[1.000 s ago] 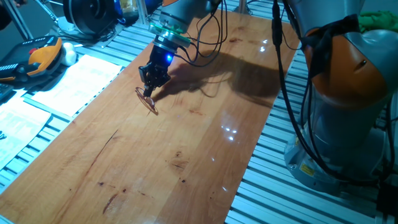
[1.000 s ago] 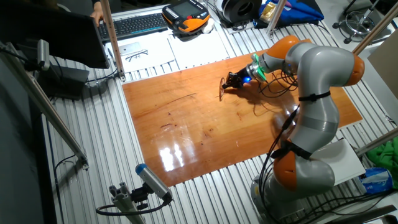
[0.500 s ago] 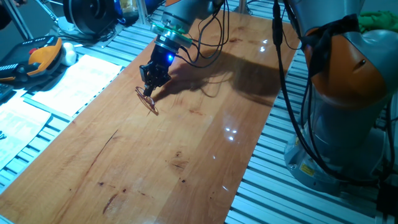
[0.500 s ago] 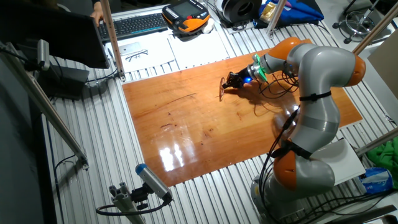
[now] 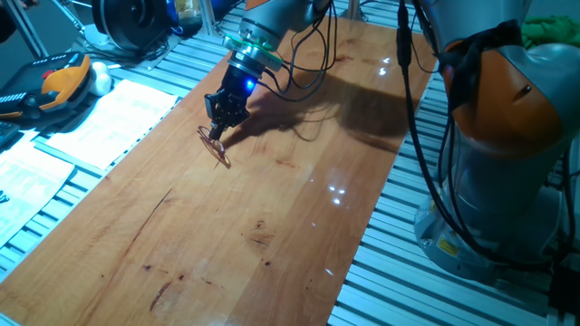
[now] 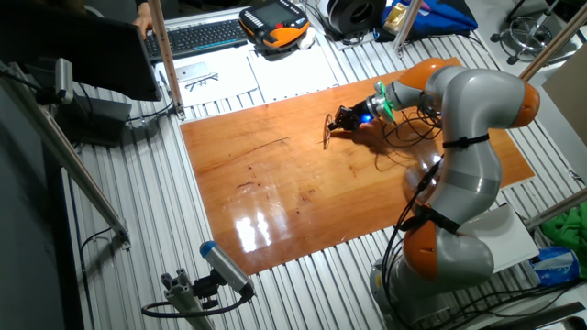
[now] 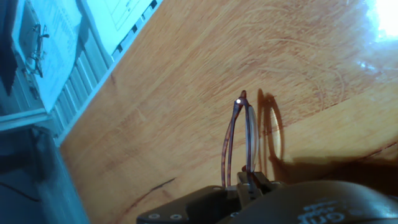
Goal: Unfold the leg of the glasses (with one hand)
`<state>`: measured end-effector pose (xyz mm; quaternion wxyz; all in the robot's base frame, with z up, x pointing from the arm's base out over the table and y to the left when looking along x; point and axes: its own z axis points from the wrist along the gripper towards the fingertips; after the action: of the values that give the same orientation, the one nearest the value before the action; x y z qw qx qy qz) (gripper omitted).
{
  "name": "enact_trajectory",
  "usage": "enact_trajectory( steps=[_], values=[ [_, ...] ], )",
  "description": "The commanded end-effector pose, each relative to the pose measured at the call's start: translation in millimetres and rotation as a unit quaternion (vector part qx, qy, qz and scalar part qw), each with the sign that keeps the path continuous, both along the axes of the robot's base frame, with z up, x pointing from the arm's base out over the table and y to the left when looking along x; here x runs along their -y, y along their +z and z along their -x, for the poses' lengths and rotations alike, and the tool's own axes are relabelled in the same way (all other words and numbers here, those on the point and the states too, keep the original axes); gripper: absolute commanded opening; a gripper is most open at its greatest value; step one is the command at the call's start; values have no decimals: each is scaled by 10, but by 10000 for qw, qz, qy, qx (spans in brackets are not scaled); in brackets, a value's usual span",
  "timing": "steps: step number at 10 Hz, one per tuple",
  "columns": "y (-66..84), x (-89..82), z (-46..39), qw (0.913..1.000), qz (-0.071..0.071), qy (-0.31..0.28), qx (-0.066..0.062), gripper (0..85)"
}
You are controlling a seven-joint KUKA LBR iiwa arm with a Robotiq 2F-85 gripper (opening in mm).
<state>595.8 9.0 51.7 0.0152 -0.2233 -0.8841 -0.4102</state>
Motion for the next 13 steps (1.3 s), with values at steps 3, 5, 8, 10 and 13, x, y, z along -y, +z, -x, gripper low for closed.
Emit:
enact_trajectory(
  steps=[3,5,8,10,13],
  values=[
    [-2,-8,-3,9998,-155,-100,17,0],
    [-10,-15,-5,9997,-203,-128,30,0],
    [-10,-16,-6,9998,-172,-98,65,0],
    [-12,-14,-7,9998,-151,-121,75,0],
    [-13,-14,-7,9998,-132,-117,102,0]
  ],
)
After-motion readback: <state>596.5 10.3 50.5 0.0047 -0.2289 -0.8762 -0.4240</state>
